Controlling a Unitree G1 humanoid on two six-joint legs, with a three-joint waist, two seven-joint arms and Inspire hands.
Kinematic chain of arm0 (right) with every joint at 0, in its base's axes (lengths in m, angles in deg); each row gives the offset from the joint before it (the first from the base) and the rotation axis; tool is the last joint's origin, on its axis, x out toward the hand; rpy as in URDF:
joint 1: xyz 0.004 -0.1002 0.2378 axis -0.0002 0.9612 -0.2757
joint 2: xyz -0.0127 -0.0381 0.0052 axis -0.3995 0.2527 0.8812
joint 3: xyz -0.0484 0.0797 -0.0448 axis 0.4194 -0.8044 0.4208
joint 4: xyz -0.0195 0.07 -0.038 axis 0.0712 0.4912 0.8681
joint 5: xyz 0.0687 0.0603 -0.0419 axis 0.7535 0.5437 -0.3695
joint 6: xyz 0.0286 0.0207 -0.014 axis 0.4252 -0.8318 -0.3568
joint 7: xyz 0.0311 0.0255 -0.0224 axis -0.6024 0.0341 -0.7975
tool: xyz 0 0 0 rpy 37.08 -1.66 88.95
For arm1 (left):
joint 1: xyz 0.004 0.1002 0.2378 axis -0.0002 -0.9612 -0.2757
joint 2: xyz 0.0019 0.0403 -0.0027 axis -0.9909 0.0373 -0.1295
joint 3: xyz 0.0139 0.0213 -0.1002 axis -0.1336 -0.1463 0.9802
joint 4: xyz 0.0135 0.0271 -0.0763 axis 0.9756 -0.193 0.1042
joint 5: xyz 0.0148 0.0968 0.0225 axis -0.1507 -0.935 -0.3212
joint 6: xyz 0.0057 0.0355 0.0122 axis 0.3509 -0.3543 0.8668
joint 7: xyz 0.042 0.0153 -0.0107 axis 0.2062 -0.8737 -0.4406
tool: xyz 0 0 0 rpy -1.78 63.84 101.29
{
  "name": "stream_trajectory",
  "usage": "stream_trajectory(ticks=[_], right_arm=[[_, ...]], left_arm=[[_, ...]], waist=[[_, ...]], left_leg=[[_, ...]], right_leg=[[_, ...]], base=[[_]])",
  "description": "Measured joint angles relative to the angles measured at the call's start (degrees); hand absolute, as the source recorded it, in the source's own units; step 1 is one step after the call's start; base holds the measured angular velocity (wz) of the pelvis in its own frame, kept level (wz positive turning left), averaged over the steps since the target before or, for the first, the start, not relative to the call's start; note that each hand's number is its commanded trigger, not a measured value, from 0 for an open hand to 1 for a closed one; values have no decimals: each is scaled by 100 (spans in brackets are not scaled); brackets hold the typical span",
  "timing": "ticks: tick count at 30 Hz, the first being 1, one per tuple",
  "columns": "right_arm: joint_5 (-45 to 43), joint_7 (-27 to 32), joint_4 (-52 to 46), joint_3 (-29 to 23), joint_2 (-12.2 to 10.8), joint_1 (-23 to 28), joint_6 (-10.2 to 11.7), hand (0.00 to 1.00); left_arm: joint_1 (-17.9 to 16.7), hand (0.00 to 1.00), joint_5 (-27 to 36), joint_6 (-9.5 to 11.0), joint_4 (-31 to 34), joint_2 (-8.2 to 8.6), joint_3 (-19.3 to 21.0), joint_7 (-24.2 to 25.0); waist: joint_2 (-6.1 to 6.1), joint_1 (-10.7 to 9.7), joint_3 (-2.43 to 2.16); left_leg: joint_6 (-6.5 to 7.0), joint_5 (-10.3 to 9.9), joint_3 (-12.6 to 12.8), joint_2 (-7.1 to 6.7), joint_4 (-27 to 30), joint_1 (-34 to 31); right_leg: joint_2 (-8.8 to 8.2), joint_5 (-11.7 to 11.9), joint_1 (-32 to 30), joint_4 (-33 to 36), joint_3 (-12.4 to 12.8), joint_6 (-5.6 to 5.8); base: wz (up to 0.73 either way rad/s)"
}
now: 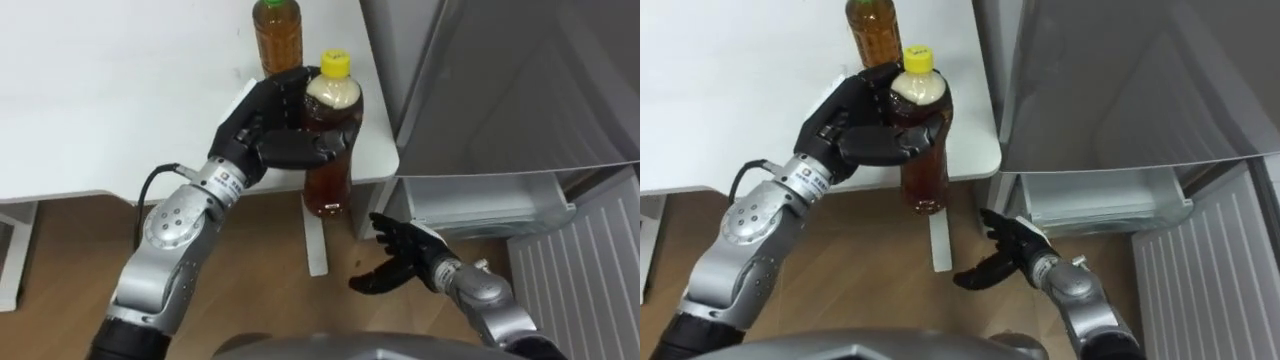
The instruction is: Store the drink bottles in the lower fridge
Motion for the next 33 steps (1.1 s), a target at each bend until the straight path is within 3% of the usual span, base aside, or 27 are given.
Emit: stream_trajectory(ticks=[4,8,12,22,24,27,33], right_arm=[[-19,-274,-284,6,8,25,-48,0],[-15,-656,-627,5,19,14,-161,0],[-18,-987,-836,4,17,18,-355,0],[95,-1418,-1251,-55,177,14,-733,0],[321,-1594,-1510,-60,227,60,-890,0],[683,-1824,-1795,-167,287,75,-896,0],[1201,-2056,-1951,-174,457,77,-908,0]], left_arm=[[-77,100,14,0,-1,-6,-5,294],[-238,100,631,-9,-10,-62,-4,609],[-292,100,960,-164,-10,-132,-1,830],[-386,100,1303,-405,-293,-158,-2,967],[-385,100,1349,-446,-462,-169,8,986],[-387,100,1356,-511,-565,-259,34,997],[-377,100,1450,-491,-565,-172,297,1184]], waist=[[-12,-26,0],[-92,-21,35],[-172,-17,20],[-125,-18,31],[-122,-14,31],[-123,-26,32],[-144,77,29]], left_leg=[[4,4,3,-9,21,-19],[7,10,16,-1,19,53],[8,9,4,-6,40,30],[11,8,-21,11,128,-193],[10,8,-11,25,146,-220],[9,7,-9,41,147,-221],[8,8,0,36,124,-202]], right_leg=[[-13,0,-25,22,-2,0],[-14,-4,-3,93,16,6],[-20,-4,14,96,-1,6],[-21,-4,-165,190,-55,5],[-19,-4,-177,192,-89,5],[-12,-4,-174,190,-116,5],[-14,-4,-188,202,-80,5]], base=[[0],[0],[0],[1],[0],[0],[-2]])
